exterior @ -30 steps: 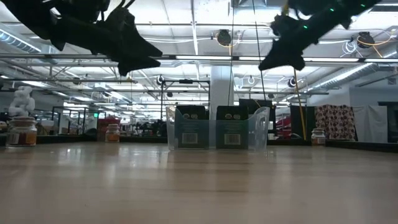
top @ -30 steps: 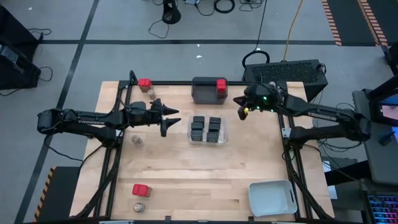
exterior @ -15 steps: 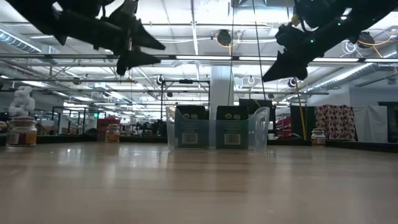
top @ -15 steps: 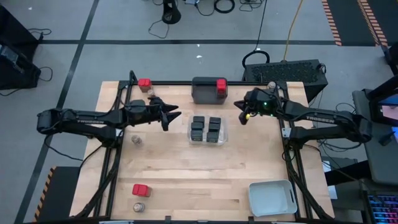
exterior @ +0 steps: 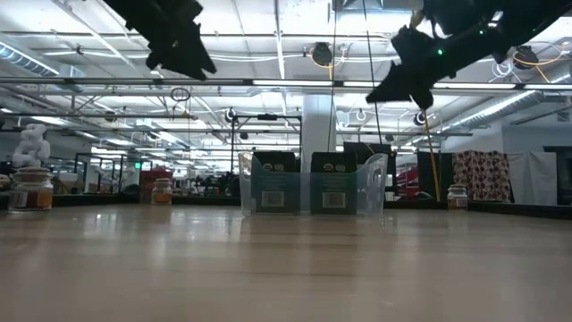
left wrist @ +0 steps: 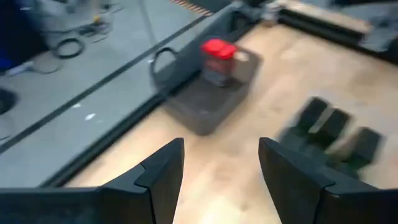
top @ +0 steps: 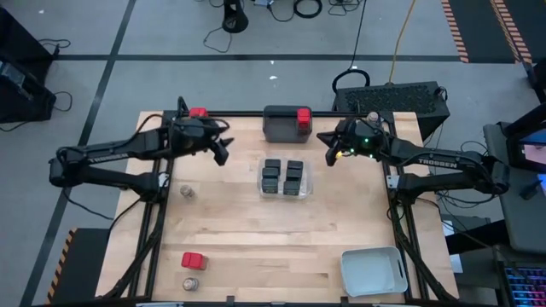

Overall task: Sort spices by type
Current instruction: Put the red seasoning bottle into the gray bin

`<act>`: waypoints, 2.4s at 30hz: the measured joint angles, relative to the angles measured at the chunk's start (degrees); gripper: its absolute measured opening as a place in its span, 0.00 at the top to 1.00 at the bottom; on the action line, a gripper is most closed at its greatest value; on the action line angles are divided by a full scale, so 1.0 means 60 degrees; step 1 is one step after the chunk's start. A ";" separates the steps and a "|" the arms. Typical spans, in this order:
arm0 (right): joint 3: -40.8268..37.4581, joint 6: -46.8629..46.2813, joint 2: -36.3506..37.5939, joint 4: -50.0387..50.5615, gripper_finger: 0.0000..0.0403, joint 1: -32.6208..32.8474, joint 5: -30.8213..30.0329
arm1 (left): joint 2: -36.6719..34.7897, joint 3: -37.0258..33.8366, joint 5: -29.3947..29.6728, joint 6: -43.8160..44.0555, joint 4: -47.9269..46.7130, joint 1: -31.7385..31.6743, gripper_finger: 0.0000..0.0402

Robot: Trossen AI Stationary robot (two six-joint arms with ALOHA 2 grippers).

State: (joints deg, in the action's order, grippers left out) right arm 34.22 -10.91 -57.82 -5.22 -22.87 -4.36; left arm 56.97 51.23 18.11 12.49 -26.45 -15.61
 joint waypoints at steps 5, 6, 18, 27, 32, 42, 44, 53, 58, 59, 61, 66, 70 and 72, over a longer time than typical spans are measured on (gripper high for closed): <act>0.0000 -0.0175 0.0000 -0.1483 1.00 0.0018 -0.0003 | 0.0004 0.0050 -0.0764 -0.0893 -0.1056 -0.1397 0.47; 0.0000 -0.0268 0.0000 -0.1748 1.00 0.0018 0.0000 | 0.0004 0.0050 -0.0946 -0.1230 -0.1281 -0.1711 0.47; 0.0000 -0.0484 -0.0004 -0.2290 0.92 0.0513 0.0809 | -0.0003 0.0435 -0.6694 -0.3458 -0.3816 -0.2416 0.47; 0.0000 -0.0010 -0.0004 -0.2224 0.86 0.1052 0.0809 | -0.0582 0.0681 -0.5189 -0.1945 -0.4101 0.1210 0.47; 0.0000 0.0216 -0.0030 -0.2718 0.81 0.1468 0.0788 | -0.0612 0.0681 -0.4348 -0.1406 -0.4111 0.2999 0.47; 0.0000 0.0232 -0.0098 -0.2836 0.70 0.2029 0.0725 | -0.0553 0.0611 -0.3510 0.0472 -0.3845 0.5054 0.47; 0.0000 0.0211 -0.0098 -0.2501 0.70 0.2029 0.0728 | -0.0451 0.0608 -0.3289 0.0970 -0.3649 0.5479 0.47; -0.0004 0.0309 -0.0102 -0.1863 0.69 0.2413 0.0732 | 0.0945 0.0608 -0.2918 0.2097 -0.2452 0.7087 0.47; -0.0004 0.0506 -0.0102 -0.1868 0.69 0.2463 0.0736 | 0.1820 0.0617 -0.3047 0.2374 -0.2526 0.7682 0.47; -0.0004 0.0506 -0.0102 -0.1871 0.69 0.2463 0.0736 | 0.1952 0.0668 -0.3127 0.2416 -0.2566 0.7780 0.47; -0.0004 0.0506 -0.0102 -0.1868 0.69 0.2459 0.0736 | 0.2084 0.0776 -0.3268 0.2723 -0.2526 0.7951 0.47; -0.0004 0.0506 -0.0102 -0.1867 0.69 0.2459 0.0736 | 0.2093 0.0910 -0.3293 0.3563 -0.2575 0.8455 0.47; -0.0004 0.0470 -0.0102 -0.1867 0.70 0.2459 0.0736 | 0.2118 0.0910 -0.3304 0.4624 -0.3165 0.9162 0.47; -0.0004 0.0502 -0.0102 -0.1867 0.70 0.2459 0.0736 | 0.2139 0.0910 -0.3298 0.5155 -0.3377 0.9457 0.47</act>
State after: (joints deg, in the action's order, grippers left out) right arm 34.20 -7.90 -58.43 -16.43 -8.12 0.05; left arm 69.80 56.69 -1.68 43.42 -46.71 41.13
